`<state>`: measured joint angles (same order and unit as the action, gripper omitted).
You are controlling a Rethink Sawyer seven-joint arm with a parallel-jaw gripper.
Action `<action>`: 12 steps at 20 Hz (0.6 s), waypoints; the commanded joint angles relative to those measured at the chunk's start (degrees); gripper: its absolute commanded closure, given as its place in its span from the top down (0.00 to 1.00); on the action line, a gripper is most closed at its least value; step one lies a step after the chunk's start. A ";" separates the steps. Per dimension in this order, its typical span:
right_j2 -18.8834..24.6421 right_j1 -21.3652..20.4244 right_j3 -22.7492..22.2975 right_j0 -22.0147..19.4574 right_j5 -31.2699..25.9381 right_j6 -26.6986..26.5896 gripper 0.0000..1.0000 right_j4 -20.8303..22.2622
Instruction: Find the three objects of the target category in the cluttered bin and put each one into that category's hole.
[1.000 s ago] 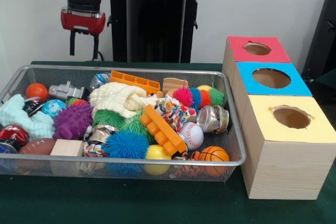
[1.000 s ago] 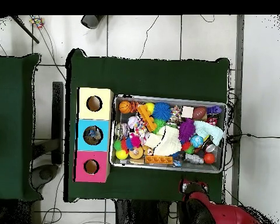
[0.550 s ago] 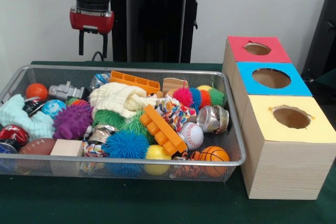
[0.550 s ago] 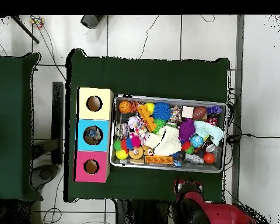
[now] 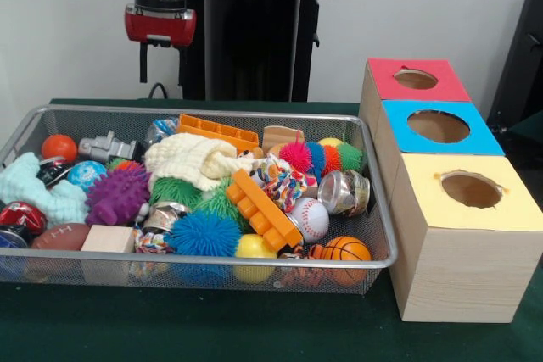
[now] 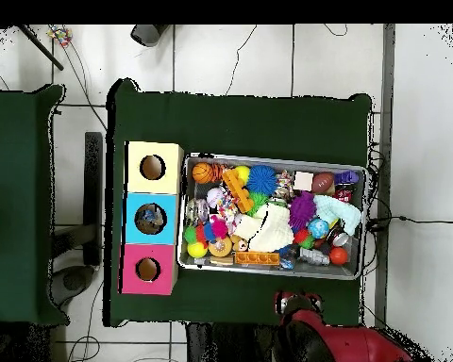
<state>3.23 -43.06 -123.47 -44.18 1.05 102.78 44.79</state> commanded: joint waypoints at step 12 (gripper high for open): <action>14.29 0.60 7.14 -6.28 -15.01 -3.44 1.00 -3.57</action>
<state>9.50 -42.97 -123.34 -48.35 -5.59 102.78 44.05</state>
